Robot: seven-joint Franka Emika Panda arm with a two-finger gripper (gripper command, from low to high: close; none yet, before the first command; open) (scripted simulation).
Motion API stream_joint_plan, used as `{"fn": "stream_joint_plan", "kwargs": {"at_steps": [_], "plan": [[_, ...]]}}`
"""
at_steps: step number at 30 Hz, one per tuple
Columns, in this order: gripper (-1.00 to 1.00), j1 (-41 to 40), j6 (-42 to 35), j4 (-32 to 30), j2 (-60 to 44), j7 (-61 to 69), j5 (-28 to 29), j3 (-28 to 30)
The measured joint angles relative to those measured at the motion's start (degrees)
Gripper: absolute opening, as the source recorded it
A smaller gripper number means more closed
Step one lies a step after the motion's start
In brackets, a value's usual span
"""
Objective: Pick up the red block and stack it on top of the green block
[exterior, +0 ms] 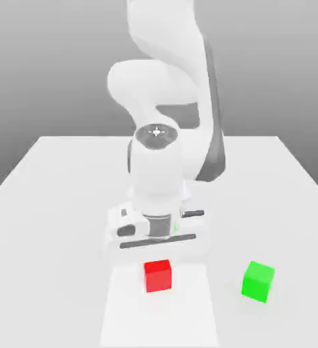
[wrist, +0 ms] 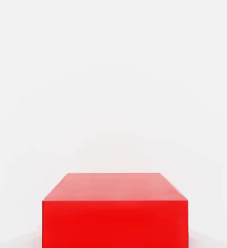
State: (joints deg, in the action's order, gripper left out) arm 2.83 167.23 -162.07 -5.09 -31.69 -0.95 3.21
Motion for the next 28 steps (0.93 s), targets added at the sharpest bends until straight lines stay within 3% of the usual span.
{"fn": "stream_joint_plan", "kwargs": {"at_steps": [5, 18, 24, 25, 28], "plan": [[-1.0, 1.64, -6.99, -0.22, 7.16, -4.74, 1.27, -1.32], [-1.0, 17.89, -14.94, 7.49, 7.45, -37.77, 0.3, -10.13], [-1.0, 19.8, -6.4, 8.69, -2.35, -43.25, 3.25, -8.8], [1.0, 19.79, -5.02, 8.77, -3.82, -43.66, 3.78, -8.68], [1.0, 19.79, -5.02, 8.77, -3.82, -43.66, 3.78, -8.68]]}}
